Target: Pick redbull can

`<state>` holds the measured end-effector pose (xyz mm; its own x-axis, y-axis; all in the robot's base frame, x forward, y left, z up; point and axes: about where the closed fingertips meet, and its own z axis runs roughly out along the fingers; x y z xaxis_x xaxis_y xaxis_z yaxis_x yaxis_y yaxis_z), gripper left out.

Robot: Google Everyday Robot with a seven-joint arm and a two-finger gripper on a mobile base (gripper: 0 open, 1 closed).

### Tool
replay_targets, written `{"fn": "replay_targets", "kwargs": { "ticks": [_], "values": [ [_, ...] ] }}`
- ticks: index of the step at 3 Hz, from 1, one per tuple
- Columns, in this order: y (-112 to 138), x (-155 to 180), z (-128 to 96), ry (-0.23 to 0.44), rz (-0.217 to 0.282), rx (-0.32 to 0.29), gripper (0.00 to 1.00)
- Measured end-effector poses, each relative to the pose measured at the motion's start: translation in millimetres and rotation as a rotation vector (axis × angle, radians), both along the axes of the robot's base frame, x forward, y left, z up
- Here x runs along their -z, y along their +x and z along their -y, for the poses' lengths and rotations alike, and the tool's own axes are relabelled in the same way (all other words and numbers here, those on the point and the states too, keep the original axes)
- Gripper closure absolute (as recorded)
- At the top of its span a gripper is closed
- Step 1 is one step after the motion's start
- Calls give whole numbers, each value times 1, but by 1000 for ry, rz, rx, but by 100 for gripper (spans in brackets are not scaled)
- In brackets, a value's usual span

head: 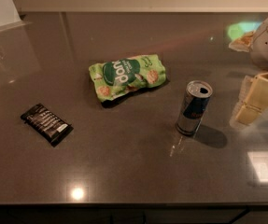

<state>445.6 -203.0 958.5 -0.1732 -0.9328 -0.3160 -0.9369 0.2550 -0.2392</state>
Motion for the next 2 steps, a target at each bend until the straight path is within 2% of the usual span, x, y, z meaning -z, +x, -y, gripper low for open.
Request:
{"fn": "replay_targets", "kwargs": {
  "ticks": [2],
  "values": [
    [3, 25, -26, 137, -2, -63, 0]
  ]
}}
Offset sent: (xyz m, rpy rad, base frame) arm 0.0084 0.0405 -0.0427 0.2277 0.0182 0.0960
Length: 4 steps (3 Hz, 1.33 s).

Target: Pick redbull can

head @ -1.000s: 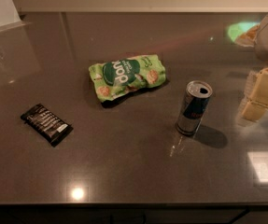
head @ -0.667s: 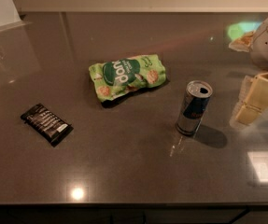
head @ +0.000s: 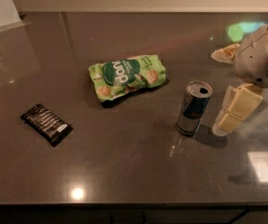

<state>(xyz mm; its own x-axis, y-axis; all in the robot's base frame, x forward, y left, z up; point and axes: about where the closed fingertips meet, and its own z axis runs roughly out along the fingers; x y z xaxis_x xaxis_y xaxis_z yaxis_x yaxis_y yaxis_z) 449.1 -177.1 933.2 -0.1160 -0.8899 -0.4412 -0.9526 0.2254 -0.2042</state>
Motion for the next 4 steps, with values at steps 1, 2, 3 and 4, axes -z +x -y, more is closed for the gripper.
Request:
{"fn": "replay_targets", "kwargs": {
  "ticks": [1, 2, 3, 4],
  "values": [
    [3, 11, -10, 55, -12, -17, 0],
    [6, 20, -16, 91, -27, -27, 0],
    [8, 25, -21, 114, -41, -33, 17],
    [9, 25, -26, 139, -51, -40, 41]
  ]
}}
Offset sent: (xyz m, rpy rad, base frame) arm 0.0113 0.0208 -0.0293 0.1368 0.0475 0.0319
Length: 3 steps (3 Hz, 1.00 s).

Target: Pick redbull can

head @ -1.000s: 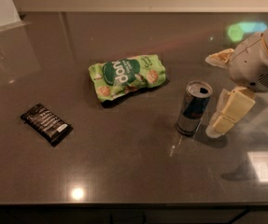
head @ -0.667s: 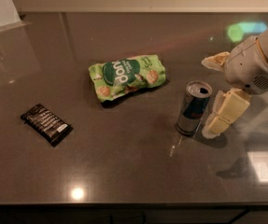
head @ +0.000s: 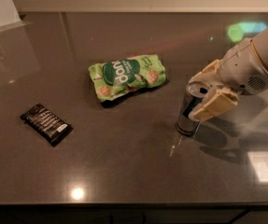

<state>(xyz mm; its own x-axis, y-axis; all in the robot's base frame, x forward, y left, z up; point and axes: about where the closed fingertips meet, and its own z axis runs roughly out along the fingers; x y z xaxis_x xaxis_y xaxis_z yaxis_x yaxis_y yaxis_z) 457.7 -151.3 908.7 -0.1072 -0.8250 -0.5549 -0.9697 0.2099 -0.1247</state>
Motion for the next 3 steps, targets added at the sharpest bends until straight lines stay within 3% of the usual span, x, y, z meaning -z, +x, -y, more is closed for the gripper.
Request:
{"fn": "replay_targets", "kwargs": {
  "ticks": [2, 3],
  "values": [
    [0, -13, -5, 27, -16, 3, 87],
    [6, -59, -5, 25, -33, 72, 100]
  ]
}}
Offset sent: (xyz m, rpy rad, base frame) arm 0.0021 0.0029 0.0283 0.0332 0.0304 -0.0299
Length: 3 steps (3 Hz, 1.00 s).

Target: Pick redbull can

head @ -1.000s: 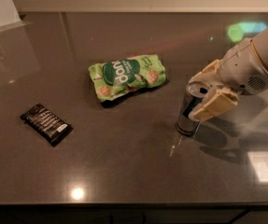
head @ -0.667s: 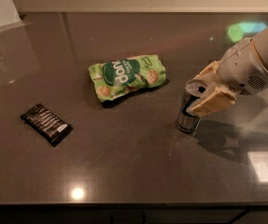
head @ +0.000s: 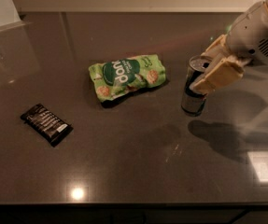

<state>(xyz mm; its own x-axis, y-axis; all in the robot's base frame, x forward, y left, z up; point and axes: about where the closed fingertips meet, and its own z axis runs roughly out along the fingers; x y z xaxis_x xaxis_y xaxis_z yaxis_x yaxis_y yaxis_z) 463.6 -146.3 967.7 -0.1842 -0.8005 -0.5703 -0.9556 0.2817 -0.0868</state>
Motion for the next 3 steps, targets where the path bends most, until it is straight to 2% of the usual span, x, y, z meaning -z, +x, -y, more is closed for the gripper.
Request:
{"fn": "replay_targets", "kwargs": {
  "ticks": [1, 3],
  "values": [
    [1, -6, 0, 0, -2, 9, 100],
    [10, -41, -1, 70, 25, 18, 100]
  ]
}}
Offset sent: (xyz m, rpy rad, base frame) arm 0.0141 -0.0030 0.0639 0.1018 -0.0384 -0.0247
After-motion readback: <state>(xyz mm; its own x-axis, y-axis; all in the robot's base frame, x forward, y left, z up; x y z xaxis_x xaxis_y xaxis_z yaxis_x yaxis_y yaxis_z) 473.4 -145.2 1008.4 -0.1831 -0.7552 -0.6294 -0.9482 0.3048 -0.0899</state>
